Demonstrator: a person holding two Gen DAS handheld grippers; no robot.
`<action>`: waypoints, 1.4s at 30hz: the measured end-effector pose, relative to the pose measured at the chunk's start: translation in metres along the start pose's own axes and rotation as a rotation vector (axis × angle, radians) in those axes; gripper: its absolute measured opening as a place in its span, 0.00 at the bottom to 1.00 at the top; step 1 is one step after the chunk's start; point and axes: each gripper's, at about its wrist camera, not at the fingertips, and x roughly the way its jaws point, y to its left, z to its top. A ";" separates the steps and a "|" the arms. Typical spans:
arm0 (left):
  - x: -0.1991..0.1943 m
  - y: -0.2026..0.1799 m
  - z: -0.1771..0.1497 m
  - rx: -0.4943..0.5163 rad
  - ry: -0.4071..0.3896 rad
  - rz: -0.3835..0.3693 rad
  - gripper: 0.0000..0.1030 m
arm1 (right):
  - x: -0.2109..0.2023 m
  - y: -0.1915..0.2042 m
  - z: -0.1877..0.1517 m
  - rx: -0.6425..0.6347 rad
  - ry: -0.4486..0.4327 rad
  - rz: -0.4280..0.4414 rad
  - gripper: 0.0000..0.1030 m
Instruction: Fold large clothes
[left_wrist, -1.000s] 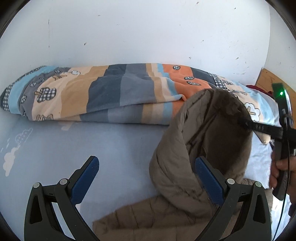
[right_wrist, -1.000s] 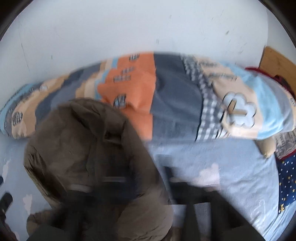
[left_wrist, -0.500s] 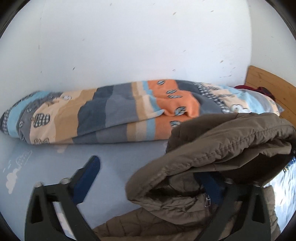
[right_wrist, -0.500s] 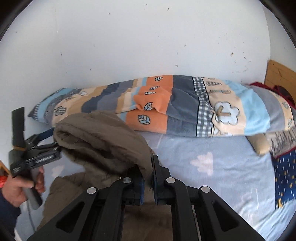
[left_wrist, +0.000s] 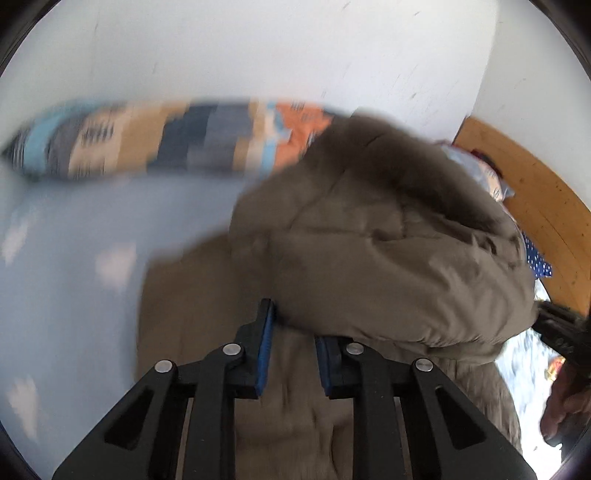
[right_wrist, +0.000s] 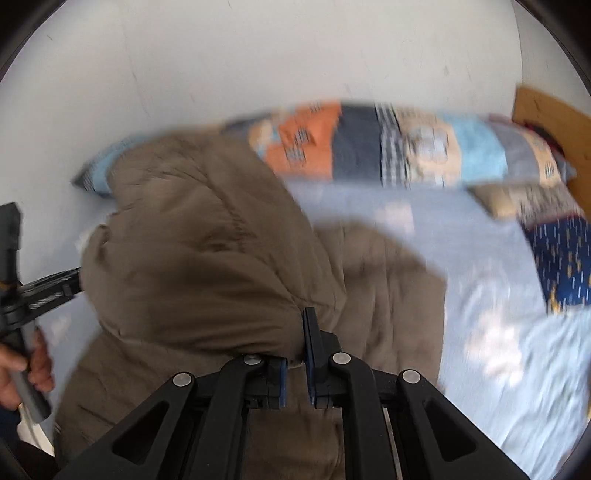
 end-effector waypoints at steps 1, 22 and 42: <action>0.008 0.005 -0.016 -0.035 0.038 0.019 0.21 | 0.012 -0.001 -0.011 0.011 0.022 -0.021 0.10; -0.016 0.010 -0.051 -0.106 -0.057 0.195 0.65 | -0.031 0.019 0.015 0.119 -0.053 0.035 0.36; 0.008 0.010 -0.032 -0.042 -0.027 0.175 0.70 | 0.090 0.076 0.033 0.100 0.087 0.126 0.37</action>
